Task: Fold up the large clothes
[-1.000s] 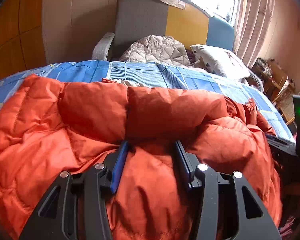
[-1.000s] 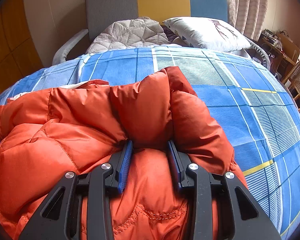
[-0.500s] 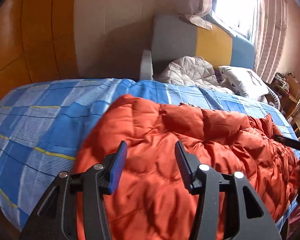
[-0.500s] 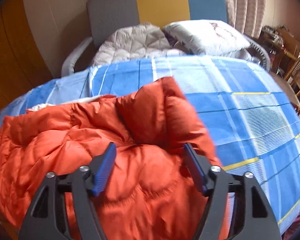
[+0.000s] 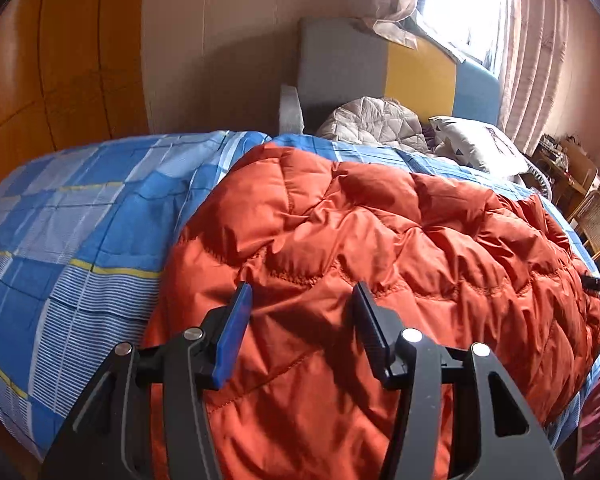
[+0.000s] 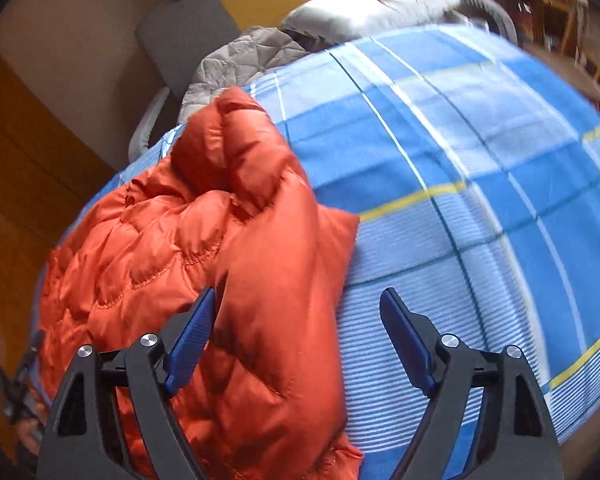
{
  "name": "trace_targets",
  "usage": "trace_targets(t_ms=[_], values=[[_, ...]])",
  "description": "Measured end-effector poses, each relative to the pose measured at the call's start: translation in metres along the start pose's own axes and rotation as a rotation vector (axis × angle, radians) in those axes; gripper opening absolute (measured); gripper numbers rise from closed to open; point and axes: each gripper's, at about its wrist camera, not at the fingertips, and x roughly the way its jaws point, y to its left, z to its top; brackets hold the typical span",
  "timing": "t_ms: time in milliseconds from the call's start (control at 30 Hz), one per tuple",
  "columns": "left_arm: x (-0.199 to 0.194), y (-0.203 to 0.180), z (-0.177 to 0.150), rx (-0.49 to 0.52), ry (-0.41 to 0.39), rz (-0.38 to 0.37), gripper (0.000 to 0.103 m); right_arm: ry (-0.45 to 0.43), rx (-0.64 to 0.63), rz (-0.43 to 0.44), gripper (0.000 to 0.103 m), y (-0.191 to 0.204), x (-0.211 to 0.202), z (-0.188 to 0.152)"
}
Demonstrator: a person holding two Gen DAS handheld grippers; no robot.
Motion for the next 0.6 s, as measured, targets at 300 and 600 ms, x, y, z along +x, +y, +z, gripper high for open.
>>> trace_targets(t_ms=[300,600], values=[[-0.002,-0.007,0.014,-0.023,-0.026,-0.066,0.05,0.036,0.068,0.119,0.085,-0.015,0.019,-0.004],[0.017,-0.095,0.032,0.042,0.029,-0.188,0.05,0.057,0.027,0.169,0.085,-0.011,0.021,-0.002]])
